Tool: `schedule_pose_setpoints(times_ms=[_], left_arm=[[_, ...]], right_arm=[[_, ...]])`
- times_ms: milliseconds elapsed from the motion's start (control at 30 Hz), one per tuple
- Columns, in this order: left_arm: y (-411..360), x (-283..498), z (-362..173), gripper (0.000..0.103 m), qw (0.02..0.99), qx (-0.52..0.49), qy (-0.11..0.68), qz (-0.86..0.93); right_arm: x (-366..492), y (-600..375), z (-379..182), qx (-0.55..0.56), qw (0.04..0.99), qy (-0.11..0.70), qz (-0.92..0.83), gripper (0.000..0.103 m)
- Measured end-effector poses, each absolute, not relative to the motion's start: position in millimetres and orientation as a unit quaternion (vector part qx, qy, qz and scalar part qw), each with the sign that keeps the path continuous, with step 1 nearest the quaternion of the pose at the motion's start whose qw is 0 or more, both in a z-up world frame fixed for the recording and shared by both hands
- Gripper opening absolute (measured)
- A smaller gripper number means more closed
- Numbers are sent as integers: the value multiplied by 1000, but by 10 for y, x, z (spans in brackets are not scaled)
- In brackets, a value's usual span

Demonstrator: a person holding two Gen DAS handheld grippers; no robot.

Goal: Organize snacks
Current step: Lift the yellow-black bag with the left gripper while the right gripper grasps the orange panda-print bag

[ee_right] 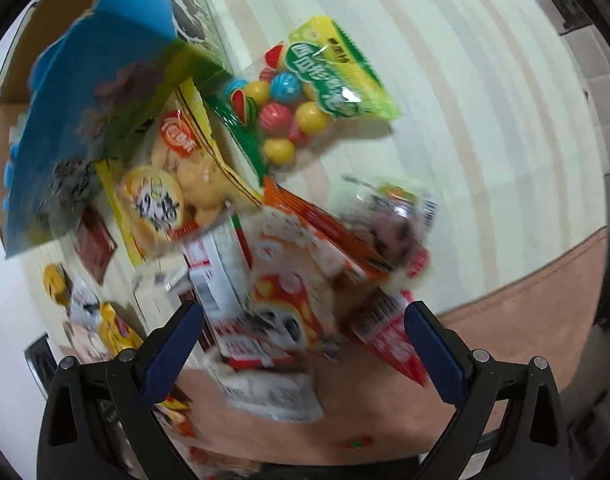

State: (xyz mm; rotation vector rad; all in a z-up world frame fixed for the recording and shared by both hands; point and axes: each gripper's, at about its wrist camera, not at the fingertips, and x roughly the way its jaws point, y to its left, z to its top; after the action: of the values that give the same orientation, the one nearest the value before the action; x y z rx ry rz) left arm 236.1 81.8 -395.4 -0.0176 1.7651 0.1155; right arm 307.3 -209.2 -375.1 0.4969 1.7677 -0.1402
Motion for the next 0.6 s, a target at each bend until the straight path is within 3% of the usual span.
schedule_pose_setpoints(times_ms=[167, 300, 467, 600], left_arm=[[831, 2474, -3989, 88, 634, -5, 771, 55], [712, 2369, -3988, 83, 650, -8, 757, 62], [765, 2231, -3855, 78, 660, -8, 747, 73], [828, 2121, -3694, 67, 667, -14, 741, 74]], right_arm=[[3132, -1989, -3900, 172, 589, 785, -86, 95], [3067, -1998, -3977, 184, 577, 789, -101, 59], [2902, -2102, -3864, 197, 598, 769, -109, 49], [2621, -2061, -3657, 188, 609, 765, -91, 47]])
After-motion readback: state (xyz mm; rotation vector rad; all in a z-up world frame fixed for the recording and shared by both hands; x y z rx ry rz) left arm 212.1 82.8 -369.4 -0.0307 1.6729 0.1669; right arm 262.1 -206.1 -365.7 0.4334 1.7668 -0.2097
